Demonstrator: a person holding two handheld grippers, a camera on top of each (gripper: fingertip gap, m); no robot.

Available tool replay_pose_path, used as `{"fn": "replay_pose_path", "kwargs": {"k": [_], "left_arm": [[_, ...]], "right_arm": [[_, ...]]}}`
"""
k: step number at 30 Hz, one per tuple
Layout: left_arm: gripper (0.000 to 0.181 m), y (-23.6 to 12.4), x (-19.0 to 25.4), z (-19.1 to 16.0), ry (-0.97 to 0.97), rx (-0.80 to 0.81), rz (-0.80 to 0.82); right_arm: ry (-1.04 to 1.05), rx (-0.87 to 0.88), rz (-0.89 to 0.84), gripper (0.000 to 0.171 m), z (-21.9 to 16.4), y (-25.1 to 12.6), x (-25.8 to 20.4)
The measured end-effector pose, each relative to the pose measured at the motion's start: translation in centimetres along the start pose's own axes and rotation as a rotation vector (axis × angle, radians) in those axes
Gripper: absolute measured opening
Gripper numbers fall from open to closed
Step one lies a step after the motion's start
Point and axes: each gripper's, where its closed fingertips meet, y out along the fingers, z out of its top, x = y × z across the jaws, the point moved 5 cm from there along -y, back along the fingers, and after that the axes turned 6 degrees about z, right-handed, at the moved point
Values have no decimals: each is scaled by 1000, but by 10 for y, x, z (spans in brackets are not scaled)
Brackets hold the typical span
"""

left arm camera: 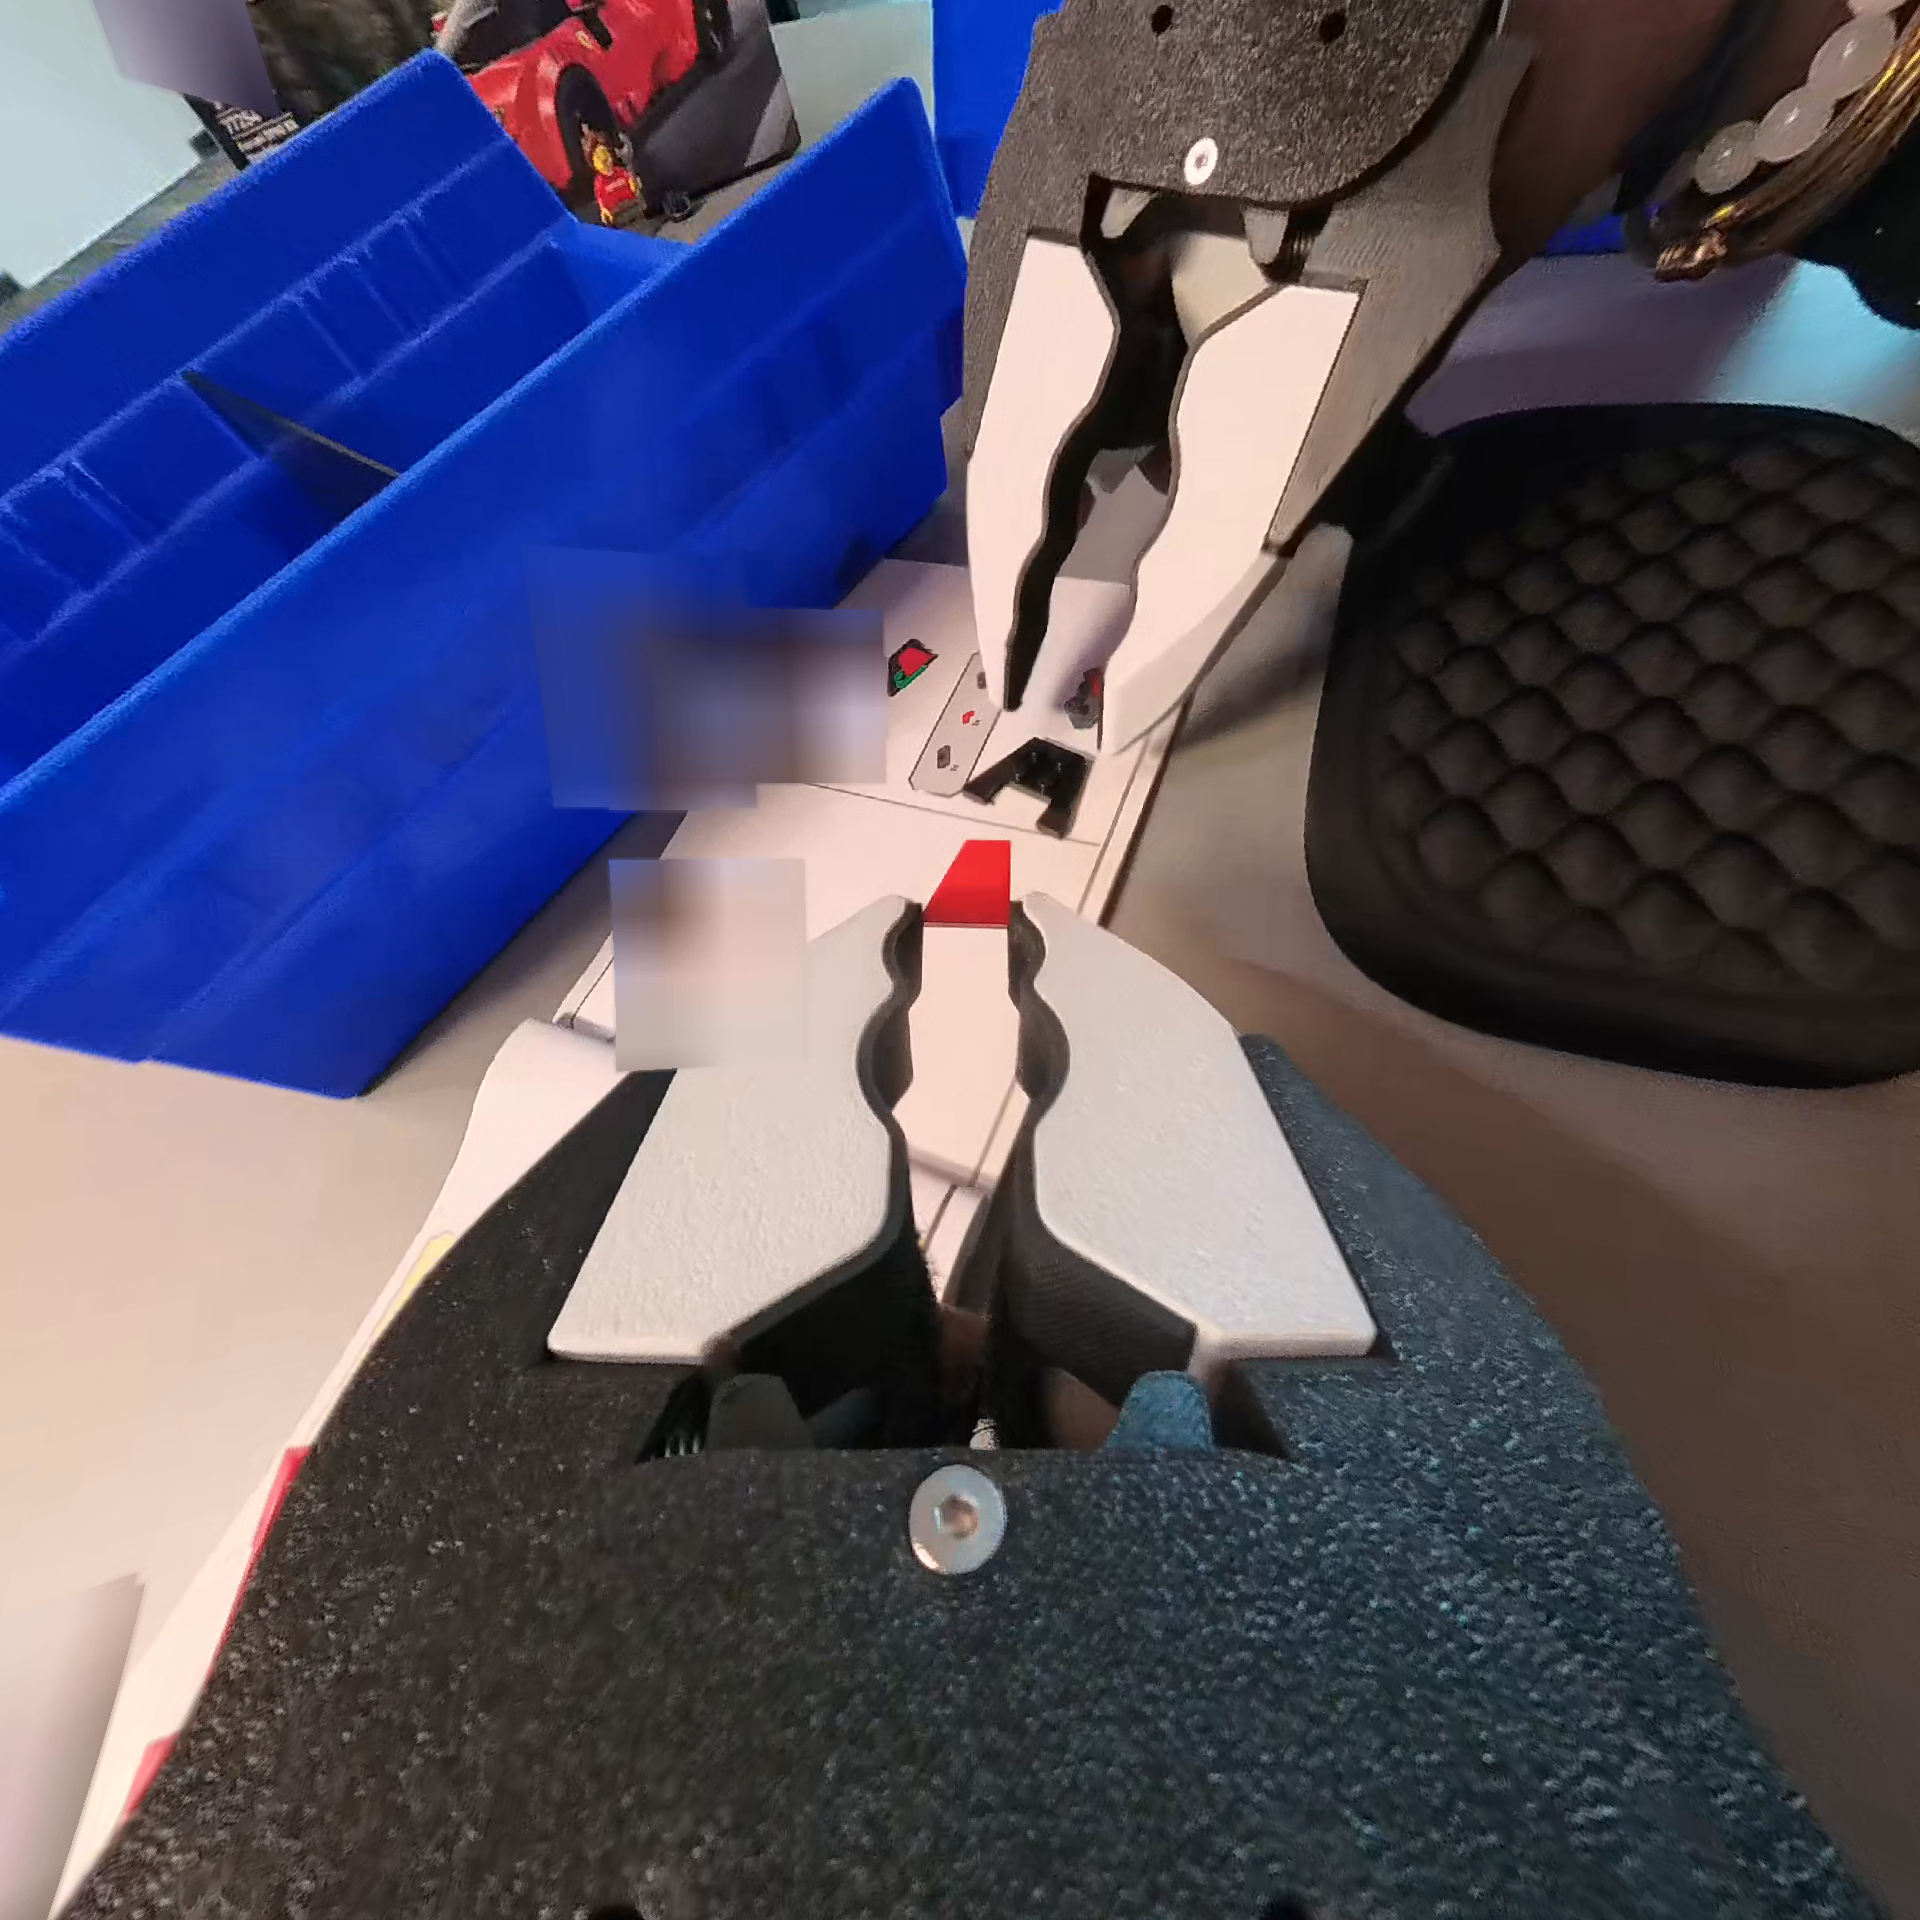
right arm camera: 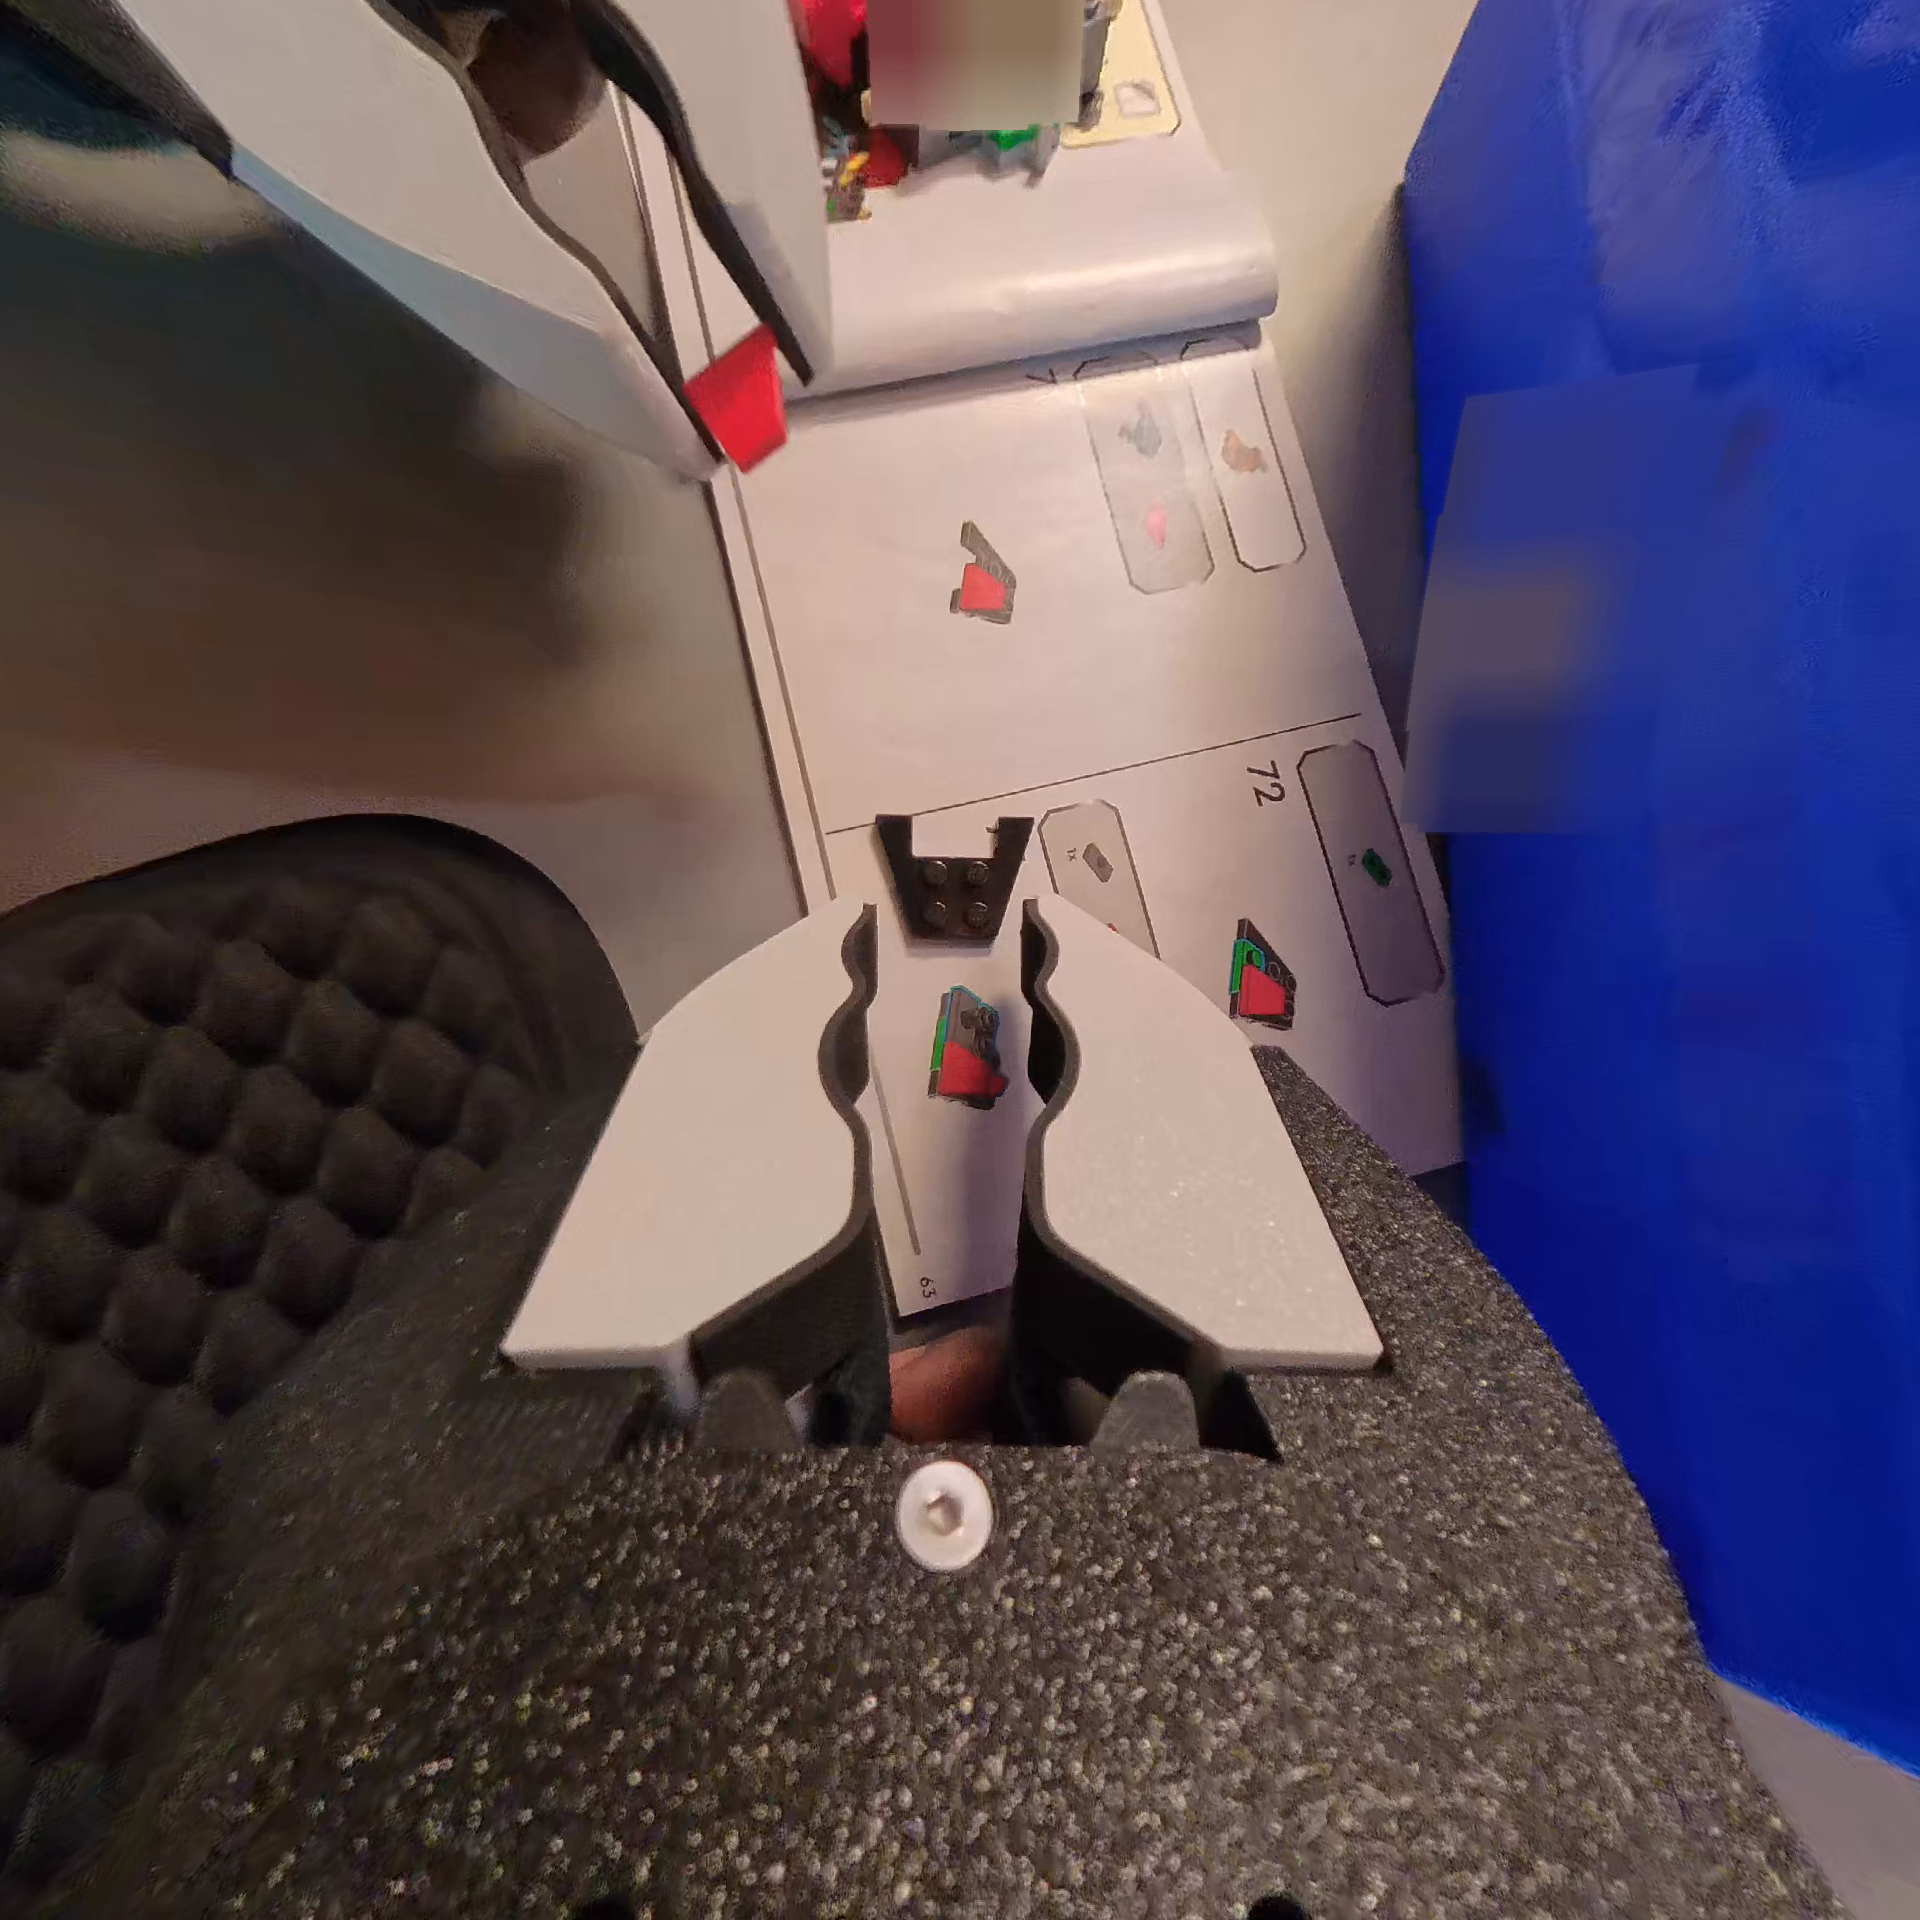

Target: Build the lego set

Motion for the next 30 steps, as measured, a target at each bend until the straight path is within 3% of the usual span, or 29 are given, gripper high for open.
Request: {"fn": "replay_pose_path", "kwargs": {"k": [30], "left_arm": [[15,-6,26,-15,-66,21,-91]], "right_arm": [[181,94,-42,27,-23,-2,-5]]}}
